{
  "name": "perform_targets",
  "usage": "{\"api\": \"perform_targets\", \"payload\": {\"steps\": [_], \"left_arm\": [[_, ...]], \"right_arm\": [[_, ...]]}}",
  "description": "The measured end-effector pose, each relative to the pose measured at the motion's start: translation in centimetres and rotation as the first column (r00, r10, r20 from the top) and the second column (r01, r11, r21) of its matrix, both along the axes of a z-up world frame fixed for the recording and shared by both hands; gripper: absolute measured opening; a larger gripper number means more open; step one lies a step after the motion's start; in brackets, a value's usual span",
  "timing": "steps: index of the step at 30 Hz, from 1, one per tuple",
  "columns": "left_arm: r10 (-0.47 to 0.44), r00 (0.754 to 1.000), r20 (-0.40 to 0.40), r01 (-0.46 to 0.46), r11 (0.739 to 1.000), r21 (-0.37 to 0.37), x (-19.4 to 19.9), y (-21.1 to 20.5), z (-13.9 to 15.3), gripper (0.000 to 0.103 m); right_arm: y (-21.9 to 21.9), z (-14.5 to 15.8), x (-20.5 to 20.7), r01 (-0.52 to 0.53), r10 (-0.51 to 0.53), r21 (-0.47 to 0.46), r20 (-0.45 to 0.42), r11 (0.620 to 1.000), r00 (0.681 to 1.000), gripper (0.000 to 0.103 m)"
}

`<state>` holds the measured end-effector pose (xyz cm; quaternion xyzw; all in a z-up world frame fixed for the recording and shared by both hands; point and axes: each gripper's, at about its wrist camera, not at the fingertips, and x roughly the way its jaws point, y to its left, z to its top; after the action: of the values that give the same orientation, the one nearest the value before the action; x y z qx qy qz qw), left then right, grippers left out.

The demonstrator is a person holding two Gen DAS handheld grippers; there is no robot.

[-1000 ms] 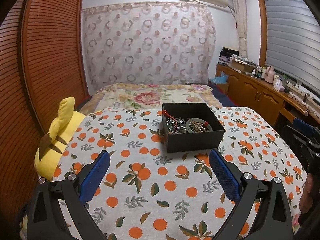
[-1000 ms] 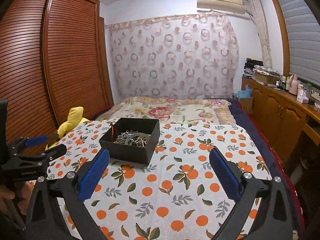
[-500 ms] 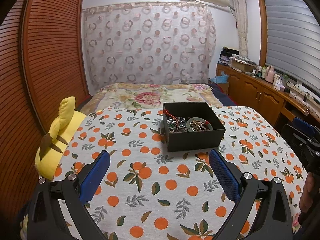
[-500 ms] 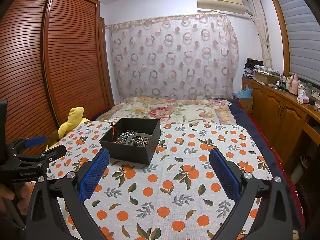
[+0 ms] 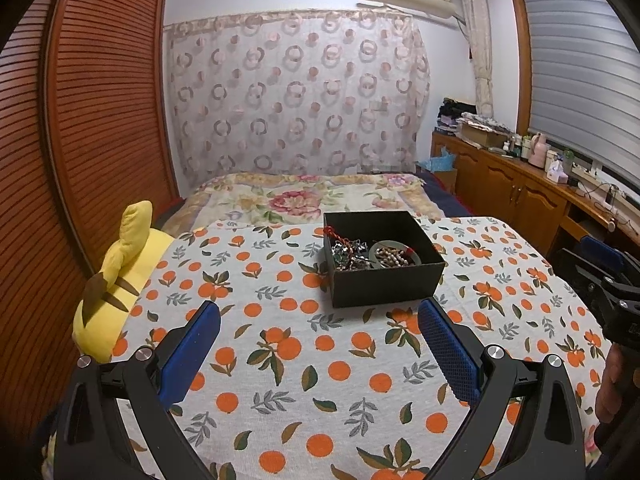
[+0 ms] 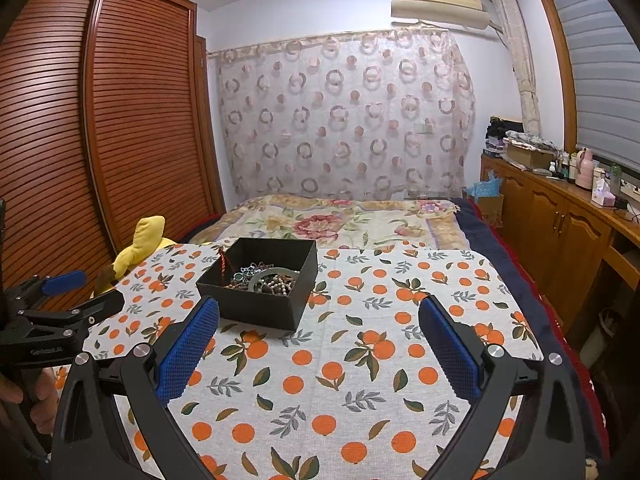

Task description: Organize jewelry

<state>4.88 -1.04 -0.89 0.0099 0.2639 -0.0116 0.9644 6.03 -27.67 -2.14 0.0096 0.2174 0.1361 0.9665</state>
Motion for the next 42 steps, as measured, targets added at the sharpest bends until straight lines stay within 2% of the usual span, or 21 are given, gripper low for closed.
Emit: {"api": "perform_targets", "payload": {"steps": [42], "left_arm": [[-0.002,1.000,0.010,0.002,1.000,-0.007,-0.34,-0.11,0.41,0.095]], "right_arm": [[0.06,-0.02,0.03,0.000,0.000,0.005,0.005,1.000,1.000,0.101]]}}
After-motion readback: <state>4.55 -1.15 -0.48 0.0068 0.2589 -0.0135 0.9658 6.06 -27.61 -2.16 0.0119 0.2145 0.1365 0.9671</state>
